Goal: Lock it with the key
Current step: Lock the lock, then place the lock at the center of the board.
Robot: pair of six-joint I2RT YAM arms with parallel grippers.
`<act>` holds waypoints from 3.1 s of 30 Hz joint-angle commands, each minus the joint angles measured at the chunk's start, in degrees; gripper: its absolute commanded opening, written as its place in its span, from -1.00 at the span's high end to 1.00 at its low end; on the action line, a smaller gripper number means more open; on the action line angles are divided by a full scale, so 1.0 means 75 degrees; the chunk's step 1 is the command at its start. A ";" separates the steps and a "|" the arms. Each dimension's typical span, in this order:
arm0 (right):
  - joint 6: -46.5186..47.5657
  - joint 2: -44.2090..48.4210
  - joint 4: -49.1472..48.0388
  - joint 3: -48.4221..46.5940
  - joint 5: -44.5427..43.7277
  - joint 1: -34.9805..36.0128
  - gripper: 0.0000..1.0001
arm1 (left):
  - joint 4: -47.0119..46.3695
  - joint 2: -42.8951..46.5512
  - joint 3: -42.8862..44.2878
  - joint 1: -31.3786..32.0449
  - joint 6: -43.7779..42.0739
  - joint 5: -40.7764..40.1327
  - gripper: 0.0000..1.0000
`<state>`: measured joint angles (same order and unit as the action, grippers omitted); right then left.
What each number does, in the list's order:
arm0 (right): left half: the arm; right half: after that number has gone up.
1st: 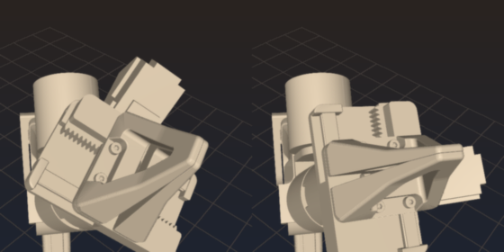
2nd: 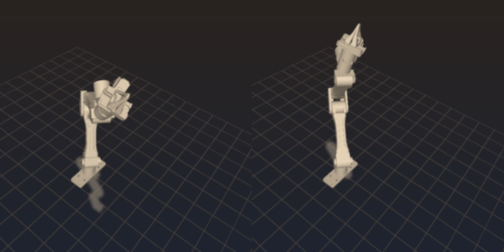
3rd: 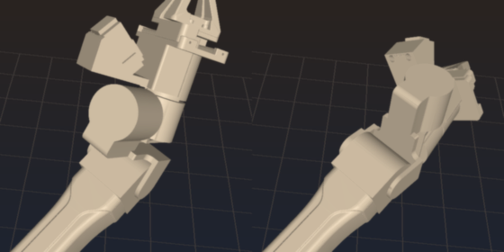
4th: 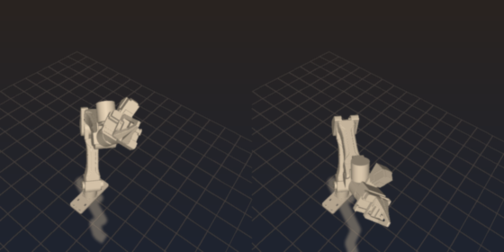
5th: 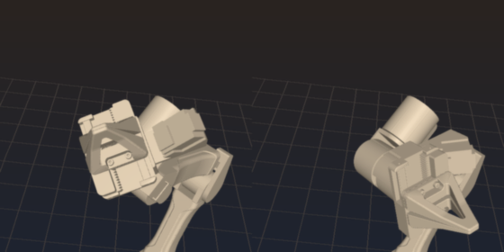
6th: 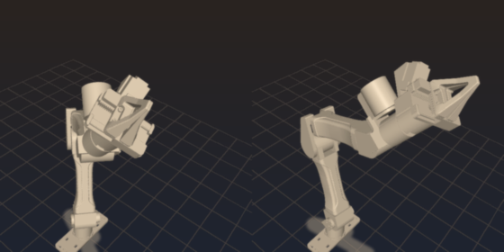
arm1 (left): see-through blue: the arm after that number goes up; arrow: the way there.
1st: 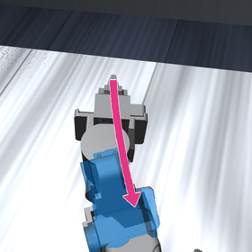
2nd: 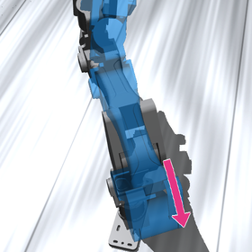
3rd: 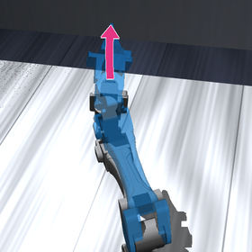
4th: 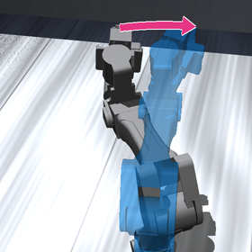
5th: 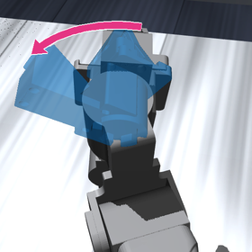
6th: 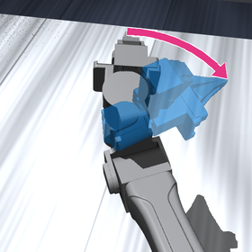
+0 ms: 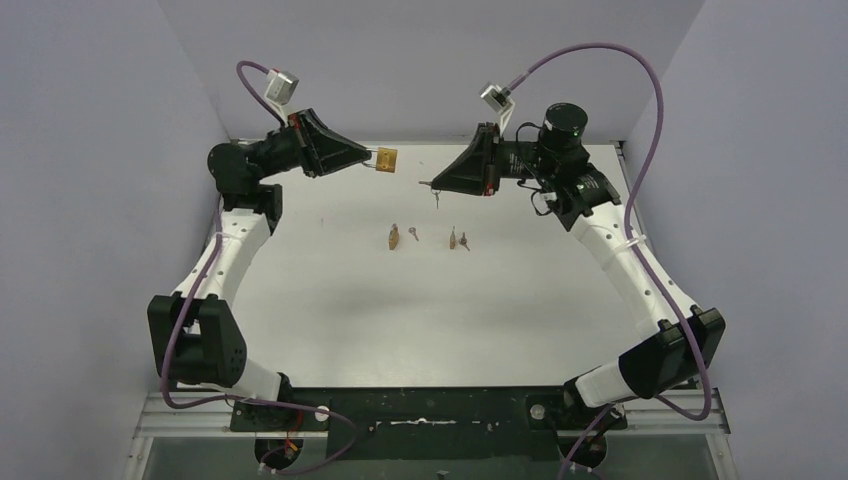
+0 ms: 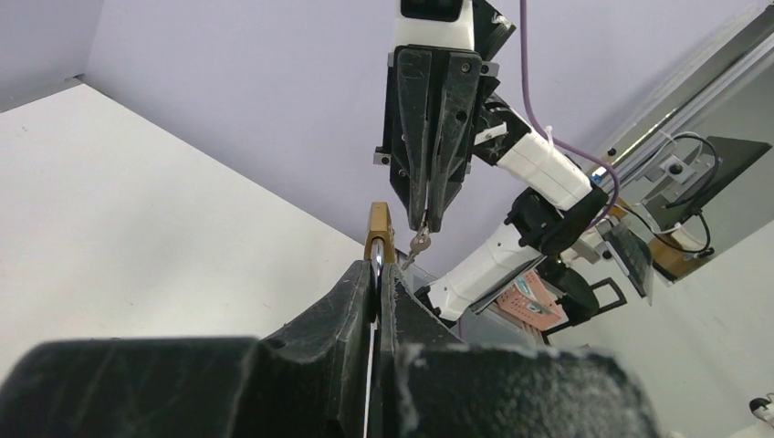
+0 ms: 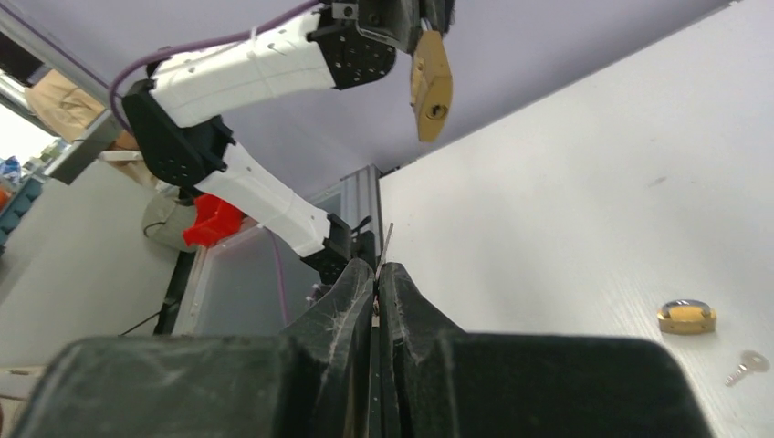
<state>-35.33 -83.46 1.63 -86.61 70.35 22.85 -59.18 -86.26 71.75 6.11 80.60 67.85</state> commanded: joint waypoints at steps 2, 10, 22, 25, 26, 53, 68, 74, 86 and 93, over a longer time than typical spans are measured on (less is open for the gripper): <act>0.1974 0.0230 0.2399 -0.0586 -0.0865 -0.0054 1.00 | 0.0771 0.0676 0.0000 -0.0256 -0.0731 0.0154 1.00; 0.2837 0.0150 0.3524 -0.0624 -0.2653 0.0393 1.00 | 0.8479 0.1846 0.0235 -0.0557 -0.6503 -0.1014 1.00; 0.2957 -0.1263 0.3689 -0.1138 -0.6853 0.2636 1.00 | 1.2792 0.1830 0.0483 -0.0622 -0.9508 -0.4871 1.00; 0.2723 -0.1816 0.3449 -0.1360 -0.7674 0.2985 1.00 | 1.2985 0.1626 0.0371 -0.0623 -0.9800 -0.5622 1.00; 0.2628 -0.1996 0.3408 -0.1471 -0.7891 0.3079 1.00 | 1.2973 0.1554 0.0323 -0.0621 -0.9853 -0.5804 1.00; 0.0676 -0.6572 0.2101 -0.4577 -0.8630 0.3497 1.00 | 1.1465 -0.1459 0.1117 -0.0536 -0.9347 -0.8081 1.00; 0.0450 -0.7388 0.1991 -0.5028 -0.8524 0.3540 1.00 | 1.1583 -0.2538 0.1607 -0.0182 -0.9270 -0.8268 1.00; 0.0341 -0.7645 0.1986 -0.5221 -0.8501 0.3539 1.00 | 1.1825 -0.2593 0.1679 -0.0148 -0.9292 -0.8187 1.00; 0.0155 -0.7804 0.1970 -0.5183 -0.8591 0.3482 1.00 | 1.2201 -0.2861 0.1700 0.0067 -0.9360 -0.8427 1.00; 0.0067 -0.7774 0.1904 -0.4987 -0.8593 0.3424 1.00 | 1.2411 -0.2981 0.1844 0.0085 -0.9410 -0.8485 1.00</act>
<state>-33.95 -141.53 19.33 -123.57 6.85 49.06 33.80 -108.81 81.69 6.68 10.28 4.69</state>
